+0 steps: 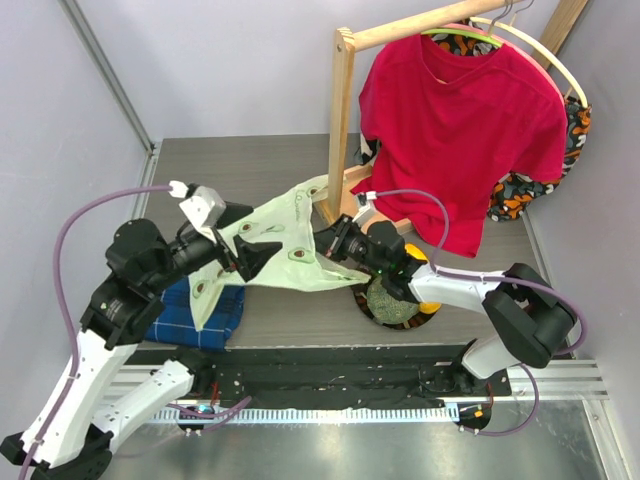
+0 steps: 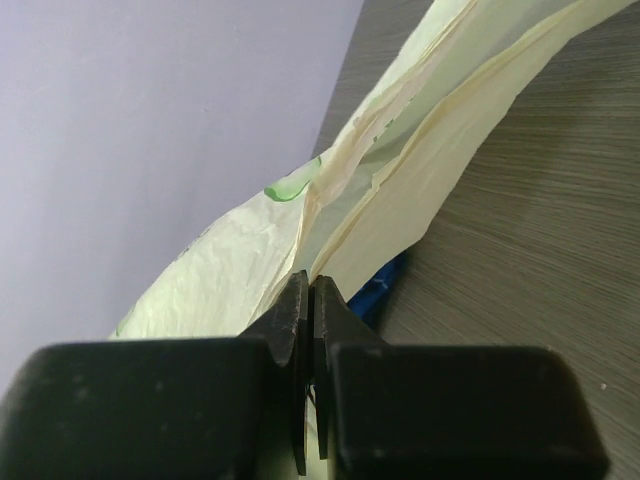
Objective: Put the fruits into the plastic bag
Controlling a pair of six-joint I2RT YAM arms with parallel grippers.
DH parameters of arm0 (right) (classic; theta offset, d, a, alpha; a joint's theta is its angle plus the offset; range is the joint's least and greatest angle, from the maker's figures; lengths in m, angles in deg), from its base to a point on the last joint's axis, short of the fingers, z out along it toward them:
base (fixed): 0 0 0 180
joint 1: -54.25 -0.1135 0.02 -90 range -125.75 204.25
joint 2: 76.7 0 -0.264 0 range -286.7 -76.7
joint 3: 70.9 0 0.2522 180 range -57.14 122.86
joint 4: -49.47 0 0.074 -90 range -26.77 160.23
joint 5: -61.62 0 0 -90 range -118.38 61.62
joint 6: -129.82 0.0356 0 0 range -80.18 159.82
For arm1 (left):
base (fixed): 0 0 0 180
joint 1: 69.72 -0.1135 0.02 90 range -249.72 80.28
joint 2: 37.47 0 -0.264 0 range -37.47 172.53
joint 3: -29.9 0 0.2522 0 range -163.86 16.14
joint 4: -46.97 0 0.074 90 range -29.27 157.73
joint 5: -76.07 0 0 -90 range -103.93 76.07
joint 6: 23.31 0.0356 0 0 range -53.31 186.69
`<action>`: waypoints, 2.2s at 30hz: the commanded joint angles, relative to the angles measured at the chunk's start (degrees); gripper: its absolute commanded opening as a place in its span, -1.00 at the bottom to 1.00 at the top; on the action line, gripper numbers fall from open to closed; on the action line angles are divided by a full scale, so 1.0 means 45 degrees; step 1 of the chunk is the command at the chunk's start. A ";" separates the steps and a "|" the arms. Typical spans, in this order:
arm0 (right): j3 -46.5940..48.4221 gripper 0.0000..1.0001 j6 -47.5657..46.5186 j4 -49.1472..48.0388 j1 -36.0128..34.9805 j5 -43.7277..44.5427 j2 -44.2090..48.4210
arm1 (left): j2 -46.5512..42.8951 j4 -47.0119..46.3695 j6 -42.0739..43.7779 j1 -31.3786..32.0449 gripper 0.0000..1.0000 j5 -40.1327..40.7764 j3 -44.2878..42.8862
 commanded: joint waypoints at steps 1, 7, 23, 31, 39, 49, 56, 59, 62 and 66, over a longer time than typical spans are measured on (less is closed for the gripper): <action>0.0775 -0.98 -0.1995 0.1062 -0.0589 0.0499 0.0541 | 0.0741 -0.0980 -0.2205 -0.0029 1.00 -0.0799 -0.1174; 0.0678 -0.98 -0.3482 0.2451 -0.1411 0.2215 0.1341 | 0.4061 0.1360 -0.2967 -0.0029 1.00 0.2396 -0.2385; 0.0463 -0.98 -0.5436 0.3468 -0.2193 0.3469 0.2086 | 0.8048 0.0447 -0.4960 -0.0166 0.99 0.2015 -0.1488; 0.0580 -0.98 -0.5847 0.3820 -0.2427 0.4015 0.2260 | 0.9240 0.0565 -0.4882 -0.0147 0.81 0.0942 -0.1488; 0.0736 -0.98 -0.5847 0.4716 -0.2447 0.4874 0.2436 | 0.8794 0.0254 -0.5019 -0.0166 0.03 0.0393 -0.1275; 0.1185 -0.98 -0.5808 0.6144 -0.2427 0.6730 0.2807 | 0.6958 0.0876 -0.4785 -0.0303 -0.87 0.0002 -0.0922; 0.1498 -0.98 -0.5711 0.7082 -0.1920 0.7395 0.2631 | 0.4732 0.3764 -0.3263 -0.1394 -1.00 0.2706 -0.1955; 0.1518 -0.98 -0.5652 0.7238 -0.1452 0.7357 0.2612 | 0.3521 0.5035 -0.2542 -0.1630 -1.00 0.4566 -0.2502; 0.1576 -0.98 -0.5515 0.7433 -0.0828 0.7162 0.2593 | 0.2485 0.5836 -0.1975 -0.1670 -1.00 0.6755 -0.3030; 0.1674 -0.98 -0.5554 0.7589 -0.0143 0.7141 0.2709 | 0.1800 0.6695 -0.1524 -0.1709 -1.00 0.8084 -0.3810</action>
